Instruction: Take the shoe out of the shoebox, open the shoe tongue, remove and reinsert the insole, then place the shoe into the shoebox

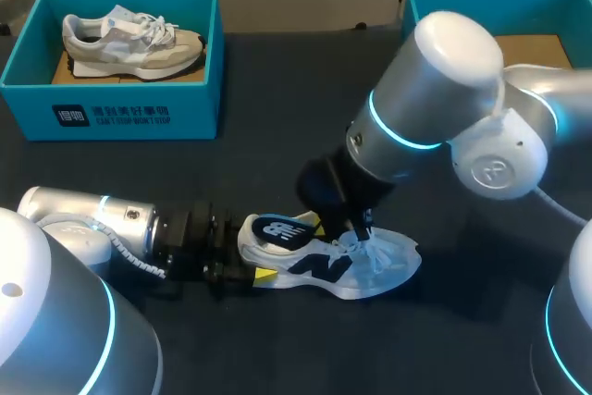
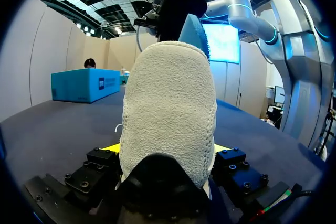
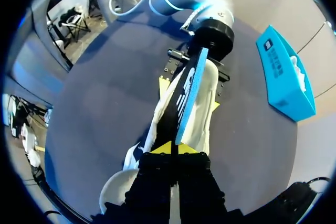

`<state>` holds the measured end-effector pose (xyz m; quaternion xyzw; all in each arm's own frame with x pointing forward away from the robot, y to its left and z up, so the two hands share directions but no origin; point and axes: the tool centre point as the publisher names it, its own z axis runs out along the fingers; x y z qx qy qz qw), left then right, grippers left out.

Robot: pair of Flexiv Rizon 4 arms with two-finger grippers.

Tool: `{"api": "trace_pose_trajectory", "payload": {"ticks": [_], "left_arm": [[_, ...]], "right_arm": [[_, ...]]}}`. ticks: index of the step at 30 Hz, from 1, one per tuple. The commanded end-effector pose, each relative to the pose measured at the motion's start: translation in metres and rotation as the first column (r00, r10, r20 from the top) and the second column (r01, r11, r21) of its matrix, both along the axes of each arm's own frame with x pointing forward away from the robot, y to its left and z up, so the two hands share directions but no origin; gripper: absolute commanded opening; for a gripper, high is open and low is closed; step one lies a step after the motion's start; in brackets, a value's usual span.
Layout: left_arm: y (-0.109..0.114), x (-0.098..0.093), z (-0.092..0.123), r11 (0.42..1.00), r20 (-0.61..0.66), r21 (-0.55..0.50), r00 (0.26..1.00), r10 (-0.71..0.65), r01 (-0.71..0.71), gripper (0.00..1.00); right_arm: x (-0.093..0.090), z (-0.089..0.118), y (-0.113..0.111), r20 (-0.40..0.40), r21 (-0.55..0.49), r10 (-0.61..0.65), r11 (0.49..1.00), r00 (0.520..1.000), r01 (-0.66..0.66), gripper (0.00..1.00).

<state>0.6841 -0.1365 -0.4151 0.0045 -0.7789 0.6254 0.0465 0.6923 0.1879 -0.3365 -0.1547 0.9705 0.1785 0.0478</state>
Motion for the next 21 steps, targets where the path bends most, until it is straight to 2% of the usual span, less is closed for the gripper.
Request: {"api": "trace_pose_trajectory", "payload": {"ticks": [1,9,10,11,15,17,21], "left_arm": [[-0.001,0.0,0.0,1.0,0.0,0.002,1.0,0.003,-0.003,0.0],[-0.001,0.0,0.0,1.0,0.0,0.002,1.0,0.003,-0.003,0.0],[-0.001,0.0,0.0,1.0,0.0,0.002,1.0,0.003,-0.003,0.0],[-0.001,0.0,0.0,1.0,0.0,0.002,1.0,0.003,-0.003,0.0],[-0.001,0.0,0.0,1.0,0.0,0.002,1.0,0.003,-0.003,0.0],[-0.001,0.0,0.0,1.0,0.0,0.002,1.0,0.003,-0.003,0.0],[-0.001,0.0,0.0,1.0,0.0,0.002,1.0,0.003,-0.003,0.0]], "right_arm": [[0.0,0.002,0.006,-0.018,-0.017,0.021,1.0,1.0,-0.021,0.0],[-0.002,0.002,0.018,-0.078,-0.075,0.077,0.994,0.994,-0.083,0.0],[-0.002,0.003,0.019,-0.08,-0.08,0.083,0.993,0.993,-0.089,0.02],[-0.003,0.003,0.02,-0.08,-0.08,0.082,0.993,0.993,-0.088,0.09],[-0.003,0.007,0.022,-0.083,-0.087,0.082,0.992,0.993,-0.089,0.11],[-0.003,0.009,0.022,-0.078,-0.09,0.079,0.992,0.994,-0.086,0.18],[-0.005,0.015,0.023,-0.069,-0.094,0.074,0.992,0.995,-0.08,0.22]]}}
